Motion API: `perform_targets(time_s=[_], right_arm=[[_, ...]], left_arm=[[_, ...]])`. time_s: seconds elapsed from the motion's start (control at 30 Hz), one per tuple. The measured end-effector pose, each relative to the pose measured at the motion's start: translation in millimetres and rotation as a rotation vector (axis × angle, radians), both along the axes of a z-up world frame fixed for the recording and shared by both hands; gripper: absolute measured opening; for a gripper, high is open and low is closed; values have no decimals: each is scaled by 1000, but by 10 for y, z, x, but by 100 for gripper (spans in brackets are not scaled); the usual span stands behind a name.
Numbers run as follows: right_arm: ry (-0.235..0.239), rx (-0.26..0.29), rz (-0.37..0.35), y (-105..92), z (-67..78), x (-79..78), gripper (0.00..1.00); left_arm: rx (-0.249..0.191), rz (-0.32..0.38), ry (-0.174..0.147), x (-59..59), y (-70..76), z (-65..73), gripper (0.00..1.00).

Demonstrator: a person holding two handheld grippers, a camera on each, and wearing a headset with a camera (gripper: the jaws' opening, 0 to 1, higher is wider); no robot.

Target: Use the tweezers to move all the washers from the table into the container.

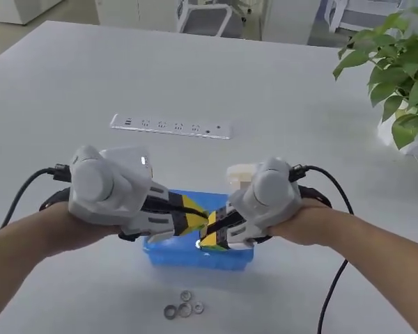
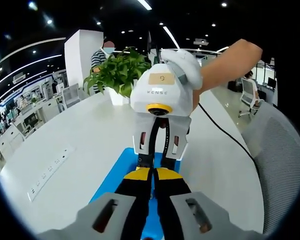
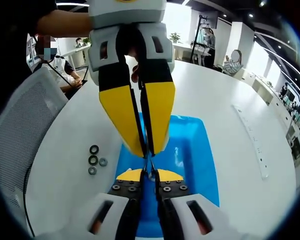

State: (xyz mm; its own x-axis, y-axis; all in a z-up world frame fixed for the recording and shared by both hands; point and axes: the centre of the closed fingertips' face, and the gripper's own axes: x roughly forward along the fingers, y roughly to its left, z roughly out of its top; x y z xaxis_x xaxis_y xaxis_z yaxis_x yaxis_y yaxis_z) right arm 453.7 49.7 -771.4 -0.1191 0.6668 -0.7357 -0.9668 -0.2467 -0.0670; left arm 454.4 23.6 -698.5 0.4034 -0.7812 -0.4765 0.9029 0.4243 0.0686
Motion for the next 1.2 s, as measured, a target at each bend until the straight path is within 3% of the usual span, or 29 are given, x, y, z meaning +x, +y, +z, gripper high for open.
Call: perform_targets(time_s=[0.47, 0.77, 0.97, 1.2], right_arm=[[-18, 18, -49, -32, 139, 34, 19], [-24, 36, -106, -141, 273, 38, 30], [-16, 60, -164, -223, 399, 32, 38], [-25, 93, -232, -350, 532, -23, 49]], left_arm=[[22, -8, -8, 9, 12, 21, 5], [18, -10, -18, -28, -18, 160, 5], [20, -38, -19, -117, -56, 260, 5], [33, -32, -43, -143, -46, 397, 5]])
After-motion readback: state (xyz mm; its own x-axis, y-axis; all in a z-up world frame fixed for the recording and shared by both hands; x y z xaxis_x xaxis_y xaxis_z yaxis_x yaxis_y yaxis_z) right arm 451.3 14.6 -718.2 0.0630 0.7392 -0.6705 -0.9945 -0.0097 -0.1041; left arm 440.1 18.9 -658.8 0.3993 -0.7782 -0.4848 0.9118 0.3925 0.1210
